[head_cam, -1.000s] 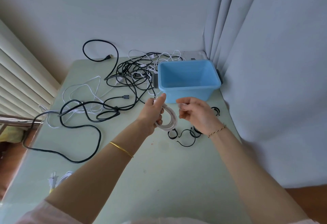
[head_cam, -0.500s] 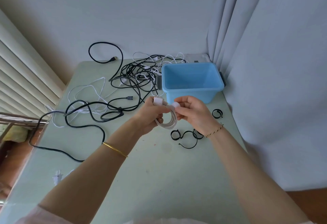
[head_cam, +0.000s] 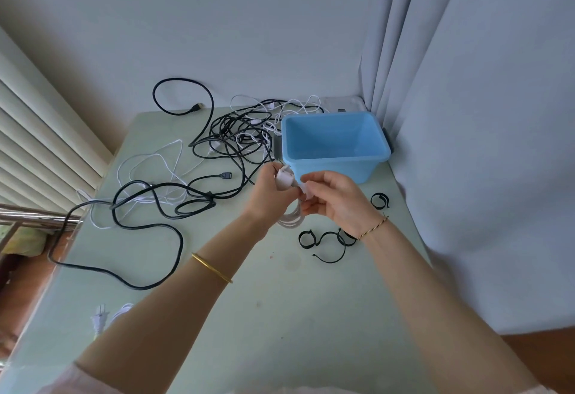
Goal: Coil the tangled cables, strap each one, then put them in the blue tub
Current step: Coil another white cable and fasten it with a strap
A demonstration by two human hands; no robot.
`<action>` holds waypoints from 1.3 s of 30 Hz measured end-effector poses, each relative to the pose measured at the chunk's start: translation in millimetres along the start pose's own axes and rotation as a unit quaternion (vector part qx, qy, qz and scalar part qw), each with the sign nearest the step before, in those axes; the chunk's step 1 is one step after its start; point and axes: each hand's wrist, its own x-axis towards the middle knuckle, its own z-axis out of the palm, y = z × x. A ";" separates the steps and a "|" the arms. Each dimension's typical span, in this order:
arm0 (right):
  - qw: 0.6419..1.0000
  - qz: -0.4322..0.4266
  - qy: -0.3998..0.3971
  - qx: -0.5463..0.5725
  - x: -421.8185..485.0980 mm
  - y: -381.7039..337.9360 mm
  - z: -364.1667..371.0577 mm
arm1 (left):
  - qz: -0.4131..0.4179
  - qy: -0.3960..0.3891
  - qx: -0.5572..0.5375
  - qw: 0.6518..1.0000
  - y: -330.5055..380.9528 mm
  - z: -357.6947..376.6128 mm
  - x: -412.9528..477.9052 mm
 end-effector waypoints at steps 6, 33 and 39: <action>0.998 0.033 -0.015 -0.056 1.7 -3.3 2.0 | 0.060 0.004 0.057 0.997 -1.9 1.1 0.0; 0.971 -0.197 0.104 -0.089 -3.4 -5.6 10.4 | -0.173 -0.070 -0.285 0.940 -8.0 -21.0 16.9; 0.983 -0.160 0.087 -0.034 -6.7 -10.1 10.9 | -0.187 -0.044 -0.334 0.923 -5.4 -21.7 15.3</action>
